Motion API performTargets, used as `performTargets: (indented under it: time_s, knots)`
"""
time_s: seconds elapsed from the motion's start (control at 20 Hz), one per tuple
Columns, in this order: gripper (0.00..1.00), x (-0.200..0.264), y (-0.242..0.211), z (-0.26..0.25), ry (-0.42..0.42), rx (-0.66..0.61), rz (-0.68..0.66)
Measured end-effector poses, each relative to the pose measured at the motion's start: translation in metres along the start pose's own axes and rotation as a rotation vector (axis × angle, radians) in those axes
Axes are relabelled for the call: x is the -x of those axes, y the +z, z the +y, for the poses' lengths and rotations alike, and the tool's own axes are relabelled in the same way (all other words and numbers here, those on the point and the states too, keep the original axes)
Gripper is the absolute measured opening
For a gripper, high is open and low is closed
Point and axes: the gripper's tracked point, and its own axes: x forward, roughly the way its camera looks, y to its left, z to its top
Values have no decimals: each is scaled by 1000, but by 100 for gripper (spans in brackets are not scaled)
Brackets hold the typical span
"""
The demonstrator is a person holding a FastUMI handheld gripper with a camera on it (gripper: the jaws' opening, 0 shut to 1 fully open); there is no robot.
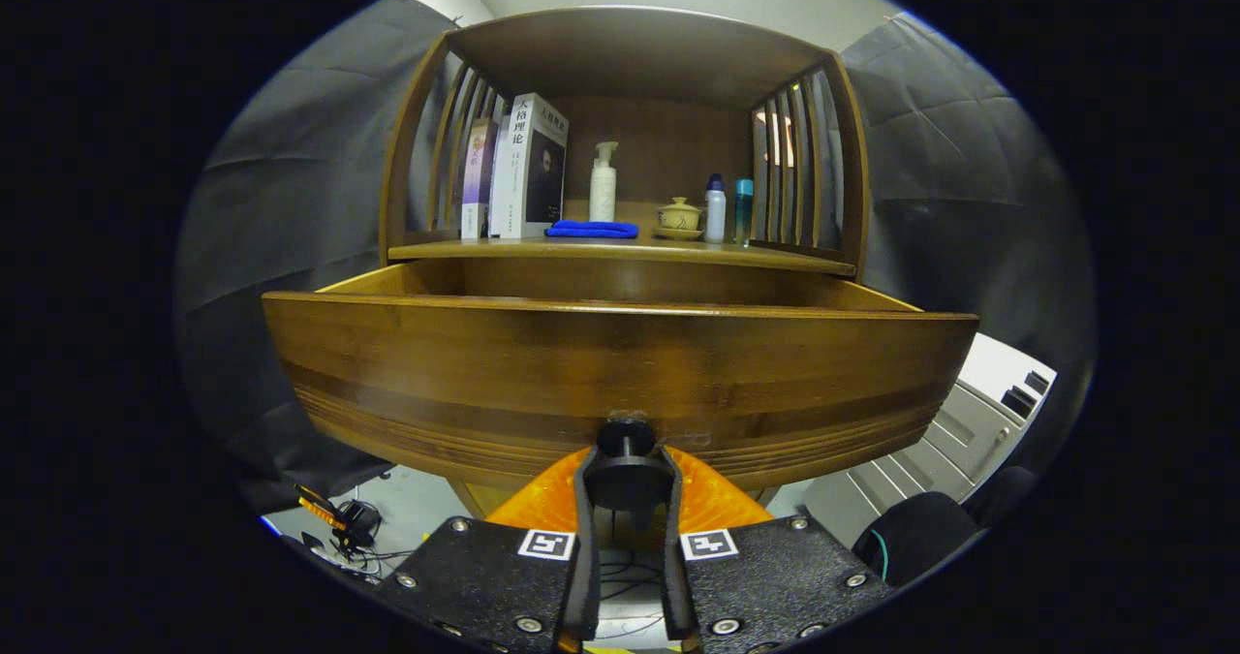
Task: Pull open the drawer, take out the items inside it, and place them on the countertop above the cabinet.
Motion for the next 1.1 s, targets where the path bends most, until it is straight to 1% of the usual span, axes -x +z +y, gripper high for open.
performTargets:
  time_s: [0.3,0.45,0.55,0.7,0.8,0.9,1.0,1.1]
  knots:
    - [26,23,-9,3,11,17,21]
    - [26,24,-11,5,11,13,20]
    - [32,24,-11,6,21,8,23]
    - [59,30,-5,15,79,20,1]
    - [77,39,10,21,117,41,-32]
    - [95,44,32,26,136,44,-71]
    - [96,50,61,30,152,23,-119]
    - [96,54,89,27,141,9,-151]
